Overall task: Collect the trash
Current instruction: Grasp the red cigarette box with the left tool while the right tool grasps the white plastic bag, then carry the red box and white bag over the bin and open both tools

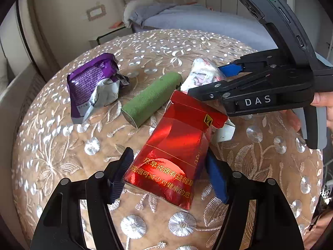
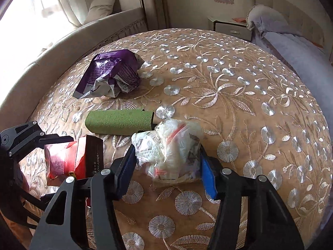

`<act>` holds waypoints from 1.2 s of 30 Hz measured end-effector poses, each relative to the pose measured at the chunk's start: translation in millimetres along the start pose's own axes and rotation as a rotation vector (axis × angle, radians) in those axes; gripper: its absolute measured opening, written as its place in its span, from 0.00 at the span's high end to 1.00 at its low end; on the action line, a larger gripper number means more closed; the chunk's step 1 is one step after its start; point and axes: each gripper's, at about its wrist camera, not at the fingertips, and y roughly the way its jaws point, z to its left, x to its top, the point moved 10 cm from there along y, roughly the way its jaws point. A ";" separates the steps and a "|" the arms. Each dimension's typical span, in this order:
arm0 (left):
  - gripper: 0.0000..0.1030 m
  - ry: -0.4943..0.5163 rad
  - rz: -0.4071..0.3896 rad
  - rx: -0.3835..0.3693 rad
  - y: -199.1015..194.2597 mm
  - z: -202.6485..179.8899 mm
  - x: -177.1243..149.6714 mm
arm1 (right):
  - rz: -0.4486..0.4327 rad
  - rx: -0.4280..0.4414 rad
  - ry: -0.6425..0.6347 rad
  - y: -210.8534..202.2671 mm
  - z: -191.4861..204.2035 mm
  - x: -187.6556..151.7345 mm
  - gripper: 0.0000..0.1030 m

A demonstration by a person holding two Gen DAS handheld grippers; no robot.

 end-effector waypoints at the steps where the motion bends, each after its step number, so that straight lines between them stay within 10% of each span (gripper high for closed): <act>1: 0.35 -0.009 -0.001 0.012 -1.9 -0.6 -0.6 | -0.014 -0.003 -0.008 -6.2 2.5 -2.0 0.44; 15: 0.35 -0.133 -0.214 0.183 -106.0 -34.5 13.6 | -0.219 -0.085 0.000 -128.2 2.7 -44.6 0.45; 36: 0.35 -0.055 -0.311 0.047 -137.4 -195.1 26.2 | -0.361 -0.328 0.147 -271.0 -64.2 -160.1 0.44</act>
